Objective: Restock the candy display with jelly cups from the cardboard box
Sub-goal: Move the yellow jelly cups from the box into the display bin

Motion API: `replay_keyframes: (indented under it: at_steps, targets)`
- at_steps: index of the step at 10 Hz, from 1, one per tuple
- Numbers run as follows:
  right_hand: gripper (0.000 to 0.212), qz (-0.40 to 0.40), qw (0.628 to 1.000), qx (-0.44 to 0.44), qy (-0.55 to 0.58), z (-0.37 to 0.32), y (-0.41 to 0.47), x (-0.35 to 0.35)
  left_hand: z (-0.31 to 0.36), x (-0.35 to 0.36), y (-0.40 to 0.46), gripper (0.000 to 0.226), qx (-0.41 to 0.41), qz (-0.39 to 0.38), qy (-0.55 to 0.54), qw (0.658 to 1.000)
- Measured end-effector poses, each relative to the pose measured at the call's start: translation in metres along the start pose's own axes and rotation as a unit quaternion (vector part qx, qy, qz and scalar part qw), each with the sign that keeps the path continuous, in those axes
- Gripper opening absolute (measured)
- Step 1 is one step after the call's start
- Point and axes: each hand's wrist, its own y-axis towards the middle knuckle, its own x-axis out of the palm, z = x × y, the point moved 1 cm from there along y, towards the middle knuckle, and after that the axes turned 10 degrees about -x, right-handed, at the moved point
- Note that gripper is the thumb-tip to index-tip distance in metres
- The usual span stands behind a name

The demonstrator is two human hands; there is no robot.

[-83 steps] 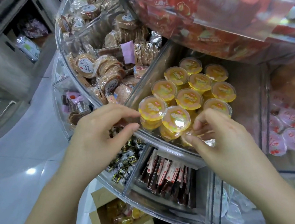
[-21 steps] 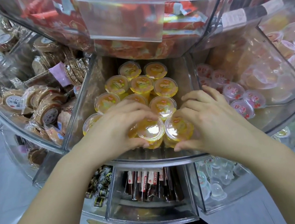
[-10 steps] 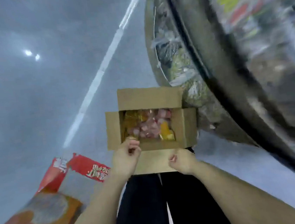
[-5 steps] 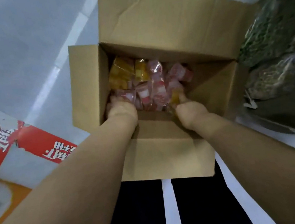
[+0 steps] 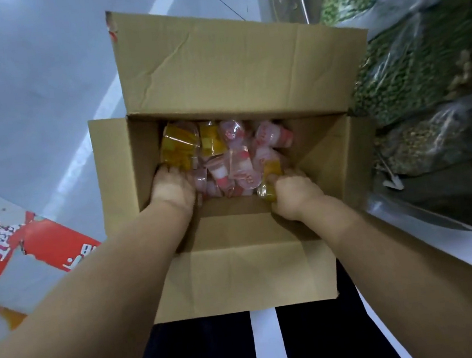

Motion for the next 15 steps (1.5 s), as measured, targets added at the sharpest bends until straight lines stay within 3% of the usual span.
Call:
replay_keyframes:
  at_steps: [1, 2, 3, 4, 5, 6, 7, 8, 10, 11, 13, 14, 15]
  targets:
    - [0.039, 0.056, 0.996, 0.009, 0.072, -0.001, -0.006, -0.007, 0.002, -0.017, -0.004, 0.043, 0.006, -0.005, -0.075, 0.997]
    - [0.048, 0.115, 0.937, 0.05, 0.325, -0.007, -0.025, -0.012, -0.006, -0.035, -0.024, 0.058, 0.041, 0.004, -0.277, 0.96]
    - [0.032, 0.151, 0.808, 0.038, 0.568, -0.028, -0.07, -0.028, -0.023, -0.063, -0.071, 0.046, 0.058, 0.023, -0.504, 0.861]
    - [0.027, 0.221, 0.749, -0.043, 0.623, -0.055, -0.14, -0.064, -0.043, -0.102, -0.146, 0.041, 0.063, 0.044, -0.628, 0.774]
    - [0.034, 0.296, 0.789, -0.103, 0.528, -0.081, -0.227, -0.117, -0.064, -0.153, -0.23, 0.042, 0.09, 0.125, -0.653, 0.742]
    - [0.046, 0.362, 0.793, -0.135, 0.47, -0.104, -0.327, -0.171, -0.083, -0.213, -0.32, 0.057, 0.141, 0.234, -0.592, 0.758]
    - [0.045, 0.432, 0.773, -0.132, 0.445, -0.112, -0.431, -0.216, -0.097, -0.275, -0.402, 0.063, 0.18, 0.29, -0.578, 0.741]
    - [0.044, 0.507, 0.728, -0.154, 0.435, -0.104, -0.525, -0.252, -0.095, -0.337, -0.475, 0.056, 0.269, 0.335, -0.554, 0.713]
    - [0.067, 0.627, 0.651, -0.165, 0.394, -0.053, -0.658, -0.297, -0.035, -0.443, -0.579, 0.049, 0.437, 0.381, -0.478, 0.659]
    - [0.06, 0.683, 0.612, -0.134, 0.374, -0.012, -0.701, -0.306, 0.008, -0.486, -0.612, 0.044, 0.501, 0.369, -0.457, 0.636]
    - [0.056, 0.723, 0.597, -0.108, 0.33, 0.075, -0.752, -0.332, 0.082, -0.565, -0.639, 0.041, 0.523, 0.311, -0.435, 0.664]
    - [0.057, 0.71, 0.627, -0.088, 0.309, 0.113, -0.75, -0.353, 0.112, -0.593, -0.63, 0.048, 0.498, 0.254, -0.452, 0.696]
    - [0.064, 0.689, 0.665, -0.064, 0.281, 0.14, -0.739, -0.374, 0.133, -0.611, -0.616, 0.057, 0.468, 0.256, -0.418, 0.736]
